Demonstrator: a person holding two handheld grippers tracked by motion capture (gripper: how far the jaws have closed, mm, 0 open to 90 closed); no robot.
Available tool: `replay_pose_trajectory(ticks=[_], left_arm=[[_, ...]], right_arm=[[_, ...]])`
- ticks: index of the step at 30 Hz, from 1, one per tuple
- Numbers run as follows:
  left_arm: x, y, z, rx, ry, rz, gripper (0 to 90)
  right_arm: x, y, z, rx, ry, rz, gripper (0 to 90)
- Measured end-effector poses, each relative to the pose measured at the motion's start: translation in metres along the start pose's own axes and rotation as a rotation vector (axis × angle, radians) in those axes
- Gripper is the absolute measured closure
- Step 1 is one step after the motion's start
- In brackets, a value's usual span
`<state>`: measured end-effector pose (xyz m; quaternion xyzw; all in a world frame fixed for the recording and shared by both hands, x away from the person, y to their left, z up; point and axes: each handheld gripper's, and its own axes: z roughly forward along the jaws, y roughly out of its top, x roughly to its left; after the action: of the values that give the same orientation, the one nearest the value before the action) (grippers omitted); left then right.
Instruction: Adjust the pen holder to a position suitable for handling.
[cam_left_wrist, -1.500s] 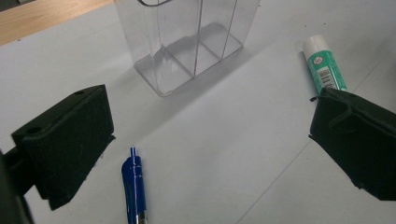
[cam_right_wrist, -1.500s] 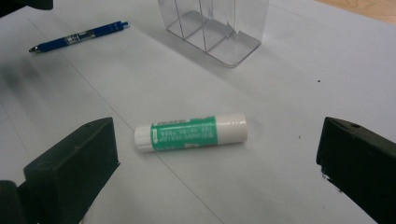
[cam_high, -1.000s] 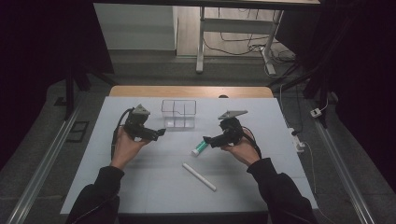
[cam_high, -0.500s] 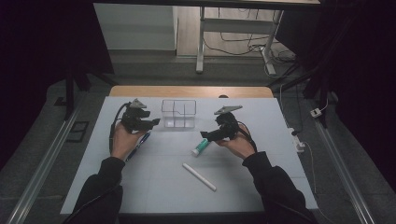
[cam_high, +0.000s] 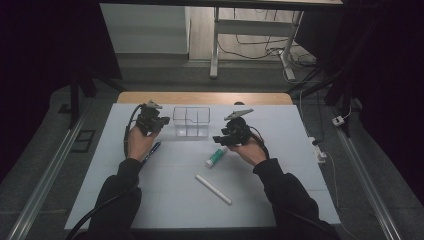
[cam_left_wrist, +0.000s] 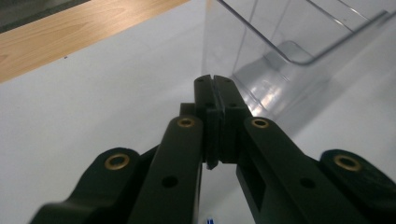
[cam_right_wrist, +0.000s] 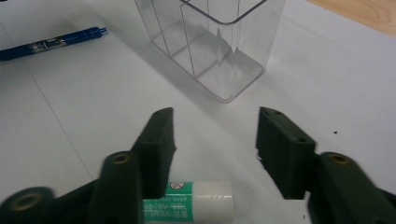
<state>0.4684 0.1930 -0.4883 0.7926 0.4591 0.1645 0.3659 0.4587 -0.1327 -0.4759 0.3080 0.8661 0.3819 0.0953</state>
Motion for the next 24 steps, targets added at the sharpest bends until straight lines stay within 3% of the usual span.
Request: replay_pose_trajectory(ticks=[1, 2, 3, 4, 5, 6, 8, 10, 20, 24], left_arm=[[0.001, 0.002, 0.002, -0.003, -0.001, -0.006, 88.2], [0.001, 0.004, 0.004, -0.004, -0.002, -0.008, 88.2], [0.001, 0.006, 0.006, -0.005, 0.006, -0.006, 88.2], [0.001, 0.008, 0.008, -0.006, 0.015, -0.005, 88.2], [0.001, 0.010, 0.010, -0.005, 0.023, -0.004, 88.2], [0.001, 0.012, 0.013, 0.000, 0.029, 0.000, 88.2], [0.001, 0.016, 0.017, 0.008, 0.048, 0.012, 88.2], [0.002, 0.018, 0.020, 0.009, 0.049, 0.012, 88.3], [0.007, 0.022, 0.034, 0.011, 0.037, 0.004, 88.2], [0.009, 0.022, 0.037, 0.017, 0.033, 0.004, 88.3]], right_arm=[[-0.001, 0.002, 0.002, 0.000, 0.010, 0.012, 57.7], [-0.001, 0.002, 0.002, 0.000, 0.010, 0.012, 57.7], [-0.001, 0.004, 0.004, -0.007, 0.018, 0.016, 65.0], [-0.001, 0.004, 0.004, -0.007, 0.018, 0.016, 65.0], [-0.002, 0.005, 0.005, 0.002, 0.017, 0.018, 73.1], [-0.002, 0.005, 0.005, 0.002, 0.017, 0.018, 73.1], [-0.003, 0.008, 0.008, 0.009, 0.028, 0.023, 85.3], [-0.004, 0.008, 0.009, 0.009, 0.031, 0.026, 88.9], [-0.013, 0.014, 0.018, -0.004, 0.026, 0.080, 89.5], [-0.015, 0.015, 0.020, -0.005, 0.013, 0.081, 89.5]])
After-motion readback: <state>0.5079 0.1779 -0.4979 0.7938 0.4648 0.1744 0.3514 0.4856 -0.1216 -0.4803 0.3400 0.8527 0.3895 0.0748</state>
